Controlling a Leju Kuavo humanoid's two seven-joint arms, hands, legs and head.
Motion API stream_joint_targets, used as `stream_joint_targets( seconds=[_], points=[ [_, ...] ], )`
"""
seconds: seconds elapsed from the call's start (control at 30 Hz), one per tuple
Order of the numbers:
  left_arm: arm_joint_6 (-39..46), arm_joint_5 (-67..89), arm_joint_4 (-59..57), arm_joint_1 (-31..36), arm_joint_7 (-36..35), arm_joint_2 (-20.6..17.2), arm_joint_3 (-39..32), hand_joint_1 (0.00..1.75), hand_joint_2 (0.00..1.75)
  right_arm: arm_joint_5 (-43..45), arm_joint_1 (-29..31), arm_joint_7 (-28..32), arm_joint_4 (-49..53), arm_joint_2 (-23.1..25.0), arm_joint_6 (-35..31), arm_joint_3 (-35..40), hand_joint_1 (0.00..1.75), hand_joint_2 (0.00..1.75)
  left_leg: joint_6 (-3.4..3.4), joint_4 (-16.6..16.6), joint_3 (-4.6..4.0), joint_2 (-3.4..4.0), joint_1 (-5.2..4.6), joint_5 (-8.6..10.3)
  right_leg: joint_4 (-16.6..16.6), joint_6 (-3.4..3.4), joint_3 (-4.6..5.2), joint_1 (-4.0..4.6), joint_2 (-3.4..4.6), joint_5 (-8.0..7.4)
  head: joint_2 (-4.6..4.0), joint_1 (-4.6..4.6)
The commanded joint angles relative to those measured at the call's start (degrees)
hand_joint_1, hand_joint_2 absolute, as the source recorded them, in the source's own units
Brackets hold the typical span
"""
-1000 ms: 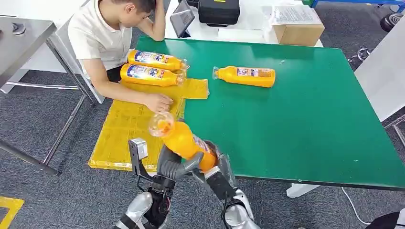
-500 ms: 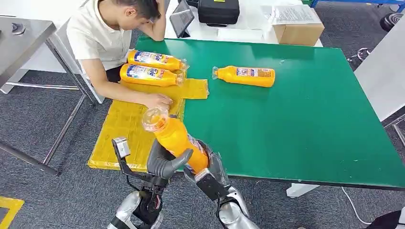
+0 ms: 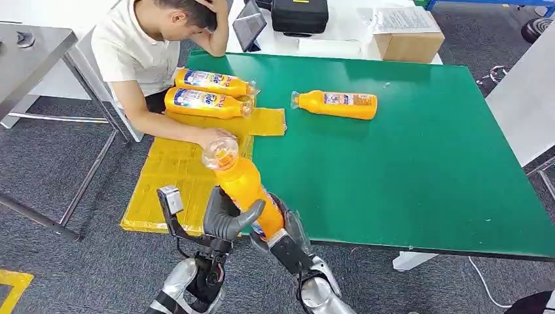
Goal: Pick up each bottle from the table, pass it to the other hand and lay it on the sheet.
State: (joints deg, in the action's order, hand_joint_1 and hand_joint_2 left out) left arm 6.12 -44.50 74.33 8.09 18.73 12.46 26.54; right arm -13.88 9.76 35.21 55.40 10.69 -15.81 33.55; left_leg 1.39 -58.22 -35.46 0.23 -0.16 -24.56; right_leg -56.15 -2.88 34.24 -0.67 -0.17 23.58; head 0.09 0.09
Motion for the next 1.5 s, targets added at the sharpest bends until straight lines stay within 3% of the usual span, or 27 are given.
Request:
stream_joint_targets(
  seconds=[0.03, 0.37, 0.4, 0.8, 0.9, 0.93, 1.0, 1.07, 1.1, 1.2, 1.23, 1.27, 1.37, 1.5],
  points=[
    [0.1, 0.0, -1.6, 2.9, 0.6, -0.3, -0.1, 1.75, 1.75, 1.9, -1.4, -0.1, 2.1, 0.0, 3.0, 3.5, 0.0, 1.75, -0.13, 0.0, 0.33, -0.05, 0.06, -0.15, 0.0, 0.14, -0.32, 0.05, -0.02, 0.17, 0.0, -0.02],
    [2.1, 2.4, -0.5, 3.0, 2.6, -0.9, -1.3, 1.75, 1.75, 2.4, -1.8, -0.2, 2.4, -0.2, 4.0, 4.3, 0.0, 1.75, -0.06, 0.0, 0.09, -0.05, 0.03, -0.03, 0.0, 0.07, -0.1, 0.03, -0.03, 0.04, 0.0, -0.02],
    [2.9, 2.8, -0.1, 3.0, 2.8, -1.2, -2.1, 1.75, 1.75, 2.4, -2.0, 0.0, 2.4, -0.1, 4.1, 4.5, 0.0, 0.0, -0.1, 0.0, 0.21, -0.06, 0.05, -0.08, 0.0, 0.11, -0.21, 0.04, -0.03, 0.11, 0.0, -0.02],
    [3.9, 3.4, 0.4, 2.8, 2.3, -1.5, -3.4, 1.75, 1.75, 2.3, -2.3, 0.4, 2.4, -0.1, 2.6, 4.7, 0.0, 0.0, -0.06, 0.0, 0.14, -0.03, 0.04, -0.05, 0.0, 0.07, -0.15, 0.02, 0.0, 0.06, 0.0, 0.0],
    [10.4, 7.2, 2.9, 0.8, 2.4, -3.7, -7.9, 1.75, 1.75, -6.3, -4.8, 3.3, 5.0, 2.3, -19.6, 2.2, 0.0, 0.0, -0.08, 0.0, 0.15, 0.0, 0.05, -0.06, 0.0, 0.09, -0.14, 0.04, 0.03, 0.06, 0.0, -0.02],
    [11.1, 7.8, 3.1, 0.6, 1.7, -4.4, -9.7, 1.75, 1.75, -13.5, -6.9, 4.8, 8.2, 3.6, -24.2, -1.5, 0.0, 0.0, -0.13, 0.1, 0.3, 0.03, 0.06, -0.11, 0.0, 0.14, -0.27, 0.05, 0.07, 0.11, 0.0, 0.0],
    [8.6, 2.8, 3.8, 0.2, -2.5, -3.7, -14.6, 1.75, 1.75, -43.1, -15.5, 4.8, 30.0, 9.3, -24.2, -16.0, 0.0, 0.0, -0.1, 0.0, 0.1, 0.07, 0.02, -0.07, 0.0, 0.11, -0.06, 0.01, 0.1, 0.07, 0.0, 0.0],
    [6.7, 0.2, 5.0, 0.8, -2.5, -2.3, -18.6, 1.75, 1.75, -40.4, -17.6, 4.8, 35.4, 9.3, -24.2, -14.4, 0.0, 0.0, -0.12, -0.1, -0.05, -0.04, 0.01, -0.08, -0.2, 0.13, 0.07, 0.01, -0.01, 0.13, 0.0, 0.04],
    [7.6, 2.1, 6.2, 1.2, -1.3, -2.1, -19.1, 1.75, 1.75, -44.4, -18.5, 4.8, 38.6, 9.3, -24.2, -15.5, 0.0, 0.0, -0.11, -0.1, -0.08, 0.02, 0.05, -0.07, -0.2, 0.11, 0.12, 0.05, 0.05, 0.08, 0.0, 0.0],
    [27.4, 34.0, 2.9, 5.9, 9.2, -4.8, -14.3, 1.75, 1.75, -39.4, -19.8, 4.8, 39.8, 9.3, -24.2, -17.5, 0.0, 0.0, -0.1, -0.1, -0.08, -0.23, 0.07, -0.05, -0.2, 0.13, 0.08, 0.05, -0.24, 0.19, 0.0, -0.02],
    [29.4, 42.9, 0.2, 7.1, 6.7, -6.2, -13.1, 1.75, 1.75, -36.9, -20.0, 4.8, 39.3, 9.3, -24.2, -17.9, 0.0, 0.0, -0.12, -0.1, 0.05, -0.31, 0.15, -0.11, -0.2, 0.17, -0.08, 0.12, -0.3, 0.26, 0.0, -0.09],
    [31.6, 51.3, -5.1, 9.6, 1.1, -7.4, -11.7, 1.75, 1.75, -36.3, -19.9, 4.8, 46.1, 9.3, -24.2, -18.6, 0.0, 0.0, -0.12, -0.1, 0.04, -0.35, 0.12, -0.06, -0.2, 0.16, -0.06, 0.08, -0.31, 0.22, 0.0, -0.09],
    [32.3, 57.9, -19.1, 15.2, 4.7, -7.2, -13.1, 1.75, 1.75, -36.5, -19.3, 4.8, 46.8, 9.3, -24.2, -18.5, 0.0, 0.0, -0.1, 0.0, 0.09, -0.43, 0.06, 0.02, -0.1, 0.15, -0.11, 0.02, -0.37, 0.16, 0.0, -0.09],
    [29.0, 57.5, -21.9, 16.7, 3.7, -6.8, -13.9, 1.75, 1.75, -35.7, -18.8, 4.8, 44.8, 9.3, -24.2, -18.2, 0.0, 0.0, -0.06, 0.1, 0.11, -0.41, 0.04, 0.06, 0.0, 0.11, -0.16, 0.01, -0.35, 0.06, 0.0, -0.09]
  ],
)
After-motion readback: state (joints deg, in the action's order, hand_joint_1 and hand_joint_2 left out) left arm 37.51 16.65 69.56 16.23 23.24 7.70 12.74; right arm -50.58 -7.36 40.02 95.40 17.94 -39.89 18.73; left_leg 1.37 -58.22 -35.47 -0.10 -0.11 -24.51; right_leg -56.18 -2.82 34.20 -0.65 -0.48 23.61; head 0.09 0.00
